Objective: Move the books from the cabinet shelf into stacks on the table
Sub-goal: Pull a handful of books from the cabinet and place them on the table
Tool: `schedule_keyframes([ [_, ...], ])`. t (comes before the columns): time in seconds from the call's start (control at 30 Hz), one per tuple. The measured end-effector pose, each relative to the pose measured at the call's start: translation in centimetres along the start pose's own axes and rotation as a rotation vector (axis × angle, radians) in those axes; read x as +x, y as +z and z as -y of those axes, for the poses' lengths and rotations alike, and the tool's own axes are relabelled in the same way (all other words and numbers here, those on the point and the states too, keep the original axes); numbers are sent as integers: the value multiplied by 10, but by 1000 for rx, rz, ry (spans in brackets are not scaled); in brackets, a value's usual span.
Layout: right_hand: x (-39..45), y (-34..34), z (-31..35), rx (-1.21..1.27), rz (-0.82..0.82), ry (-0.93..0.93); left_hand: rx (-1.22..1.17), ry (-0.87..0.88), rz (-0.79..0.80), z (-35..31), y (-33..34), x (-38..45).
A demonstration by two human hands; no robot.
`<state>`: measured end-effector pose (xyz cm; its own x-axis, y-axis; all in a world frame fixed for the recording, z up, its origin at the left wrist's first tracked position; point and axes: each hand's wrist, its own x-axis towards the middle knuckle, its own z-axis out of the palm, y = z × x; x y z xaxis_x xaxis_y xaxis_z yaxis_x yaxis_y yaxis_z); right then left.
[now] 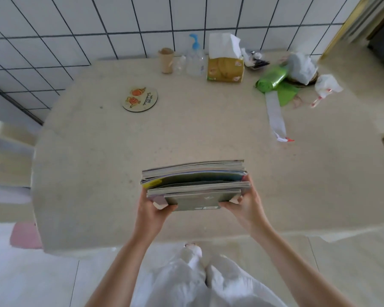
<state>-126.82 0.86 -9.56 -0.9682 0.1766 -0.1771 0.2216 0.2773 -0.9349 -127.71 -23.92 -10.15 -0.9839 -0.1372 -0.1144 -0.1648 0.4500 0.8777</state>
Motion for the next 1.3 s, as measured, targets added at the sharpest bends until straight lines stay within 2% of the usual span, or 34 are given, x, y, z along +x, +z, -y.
schedule_keyframes([
  [0.23, 8, 16, -10, 2, 0, 18, -24, 70, 11, 4, -5, 15],
  [0.6, 10, 4, -19, -147, 139, -50, 16, -9, 52, 23, -11, 15],
  [0.9, 13, 5, -25, -232, 95, -8, -38, -14, 19, 26, -12, 18],
  [1.0, 15, 7, -23, -246, 106, 8, -95, -52, 53, 33, -10, 23],
  [1.13, 22, 7, -10, -212, 123, 43, -193, -151, 98, 32, -11, 34],
  [1.3, 41, 1, 8, -65, 194, 142, -127, -179, 190, 8, -24, 61],
])
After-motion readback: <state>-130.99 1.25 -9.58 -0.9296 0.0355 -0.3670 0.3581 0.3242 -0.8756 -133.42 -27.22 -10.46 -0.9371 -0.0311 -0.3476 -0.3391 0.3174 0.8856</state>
